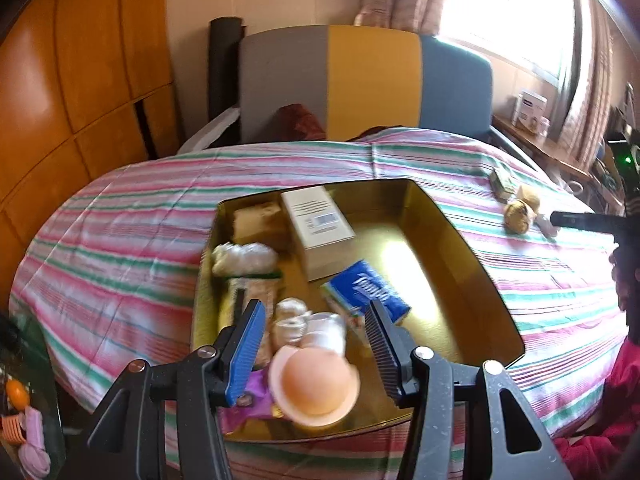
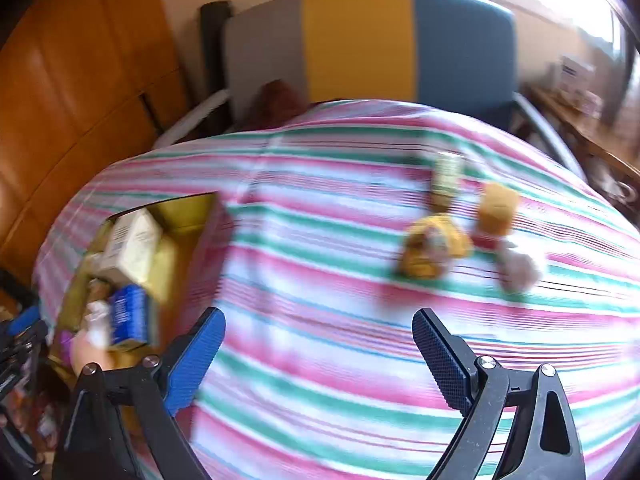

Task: Organize objects
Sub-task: 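Move both tools toward the yellow sock ball and remaining items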

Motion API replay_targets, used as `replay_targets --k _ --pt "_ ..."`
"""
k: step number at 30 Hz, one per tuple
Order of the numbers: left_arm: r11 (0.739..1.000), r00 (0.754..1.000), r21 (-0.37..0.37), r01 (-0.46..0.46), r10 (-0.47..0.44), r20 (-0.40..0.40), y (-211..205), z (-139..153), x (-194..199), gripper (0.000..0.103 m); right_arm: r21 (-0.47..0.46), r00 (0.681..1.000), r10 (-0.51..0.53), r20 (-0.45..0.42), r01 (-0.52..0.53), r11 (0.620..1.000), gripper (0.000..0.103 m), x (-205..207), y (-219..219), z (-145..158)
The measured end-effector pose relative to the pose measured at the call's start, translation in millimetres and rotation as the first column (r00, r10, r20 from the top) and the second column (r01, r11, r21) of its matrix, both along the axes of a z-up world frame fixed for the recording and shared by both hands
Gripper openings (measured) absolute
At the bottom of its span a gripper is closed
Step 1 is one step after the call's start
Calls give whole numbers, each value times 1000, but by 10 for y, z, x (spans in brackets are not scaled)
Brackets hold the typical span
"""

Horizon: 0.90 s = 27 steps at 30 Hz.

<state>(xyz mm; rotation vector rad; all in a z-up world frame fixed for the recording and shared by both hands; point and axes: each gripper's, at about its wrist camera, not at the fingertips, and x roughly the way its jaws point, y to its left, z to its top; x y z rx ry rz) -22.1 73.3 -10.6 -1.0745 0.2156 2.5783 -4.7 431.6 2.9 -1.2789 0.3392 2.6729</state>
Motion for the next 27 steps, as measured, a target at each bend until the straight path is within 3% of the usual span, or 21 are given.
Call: replay_targets --k 6,10,13,17,23,27 --pt "995 995 -31 95 -95 -14 420 64 24 52 15 979 -205 -2 205 979 96 281 747 -160" --pt "986 987 -49 159 -160 -20 774 114 15 52 -59 925 -380 -8 379 923 96 564 1234 -359" --pt "979 980 -55 196 -197 -22 1014 136 5 52 -117 876 -480 37 481 869 96 685 1491 -455" --pt "966 968 -57 251 -252 0 1355 105 -30 52 -183 838 -543 45 542 820 96 785 1627 -459" --pt "946 947 -44 321 -319 47 1770 18 -43 52 -212 811 -582 65 581 786 97 858 1700 -463" --pt "934 932 -22 357 -354 76 2029 -24 -86 52 -250 774 -629 67 624 741 100 980 1795 -463"
